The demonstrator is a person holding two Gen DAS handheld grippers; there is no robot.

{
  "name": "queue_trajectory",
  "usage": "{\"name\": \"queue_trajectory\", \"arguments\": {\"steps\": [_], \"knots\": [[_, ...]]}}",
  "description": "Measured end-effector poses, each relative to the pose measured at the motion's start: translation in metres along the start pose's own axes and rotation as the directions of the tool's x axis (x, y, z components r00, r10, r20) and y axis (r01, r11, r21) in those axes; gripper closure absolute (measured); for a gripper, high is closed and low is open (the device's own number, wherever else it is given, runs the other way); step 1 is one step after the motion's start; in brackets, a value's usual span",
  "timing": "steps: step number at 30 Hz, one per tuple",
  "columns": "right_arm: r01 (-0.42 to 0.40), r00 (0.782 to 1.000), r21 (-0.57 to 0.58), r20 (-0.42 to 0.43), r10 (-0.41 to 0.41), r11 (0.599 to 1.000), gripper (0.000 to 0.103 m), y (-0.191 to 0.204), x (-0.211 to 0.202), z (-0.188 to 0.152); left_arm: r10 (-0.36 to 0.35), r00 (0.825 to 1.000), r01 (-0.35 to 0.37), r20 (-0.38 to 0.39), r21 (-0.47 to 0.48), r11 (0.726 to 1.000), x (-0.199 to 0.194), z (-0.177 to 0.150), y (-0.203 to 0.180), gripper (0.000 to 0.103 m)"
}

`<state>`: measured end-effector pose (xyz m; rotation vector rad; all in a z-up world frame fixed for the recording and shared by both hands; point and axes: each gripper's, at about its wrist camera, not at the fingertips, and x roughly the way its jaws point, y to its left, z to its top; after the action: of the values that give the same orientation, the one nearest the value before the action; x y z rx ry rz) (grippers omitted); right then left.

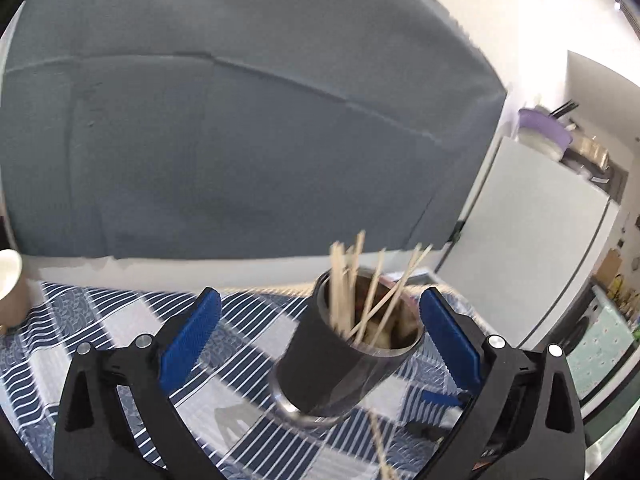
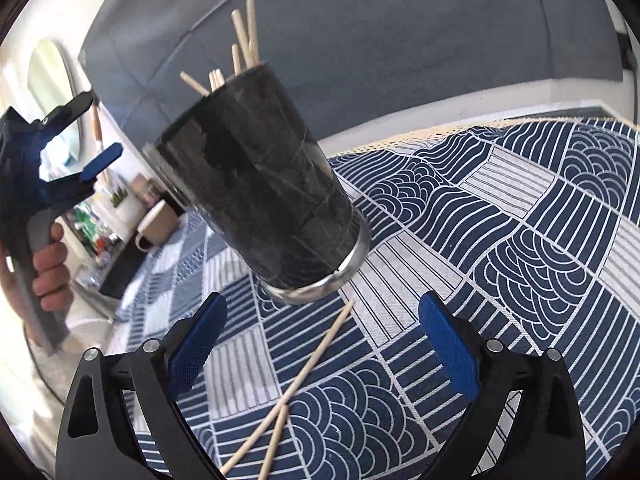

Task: Organize utensils
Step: 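Lower both tools toward the last sticks lying beside the holder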

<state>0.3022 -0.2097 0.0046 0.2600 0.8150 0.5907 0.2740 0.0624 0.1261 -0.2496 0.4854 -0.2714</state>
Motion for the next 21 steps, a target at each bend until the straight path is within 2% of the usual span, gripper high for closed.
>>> {"name": "queue_trajectory", "arguments": {"steps": [5, 11, 16, 21], "knots": [[0.034, 0.999, -0.071, 0.005, -0.033, 0.997, 0.011, 0.012, 0.000, -0.005, 0.071, 0.995, -0.070, -0.070, 0.024, 0.997, -0.008, -0.024, 0.015, 0.006], [0.066, 0.998, -0.116, -0.013, -0.068, 0.991, 0.011, 0.020, 0.003, -0.011, 0.109, 0.987, -0.112, -0.114, -0.020, 0.993, -0.022, -0.052, 0.036, 0.006], [0.097, 0.994, -0.137, -0.035, -0.103, 0.986, 0.011, 0.021, 0.010, -0.014, 0.171, 0.969, -0.179, -0.180, -0.026, 0.984, -0.026, -0.080, 0.047, 0.006], [0.128, 0.989, -0.136, -0.058, -0.137, 0.982, 0.011, 0.017, 0.015, -0.015, 0.167, 0.956, -0.181, -0.242, -0.034, 0.983, -0.019, -0.112, 0.058, 0.006]]}}
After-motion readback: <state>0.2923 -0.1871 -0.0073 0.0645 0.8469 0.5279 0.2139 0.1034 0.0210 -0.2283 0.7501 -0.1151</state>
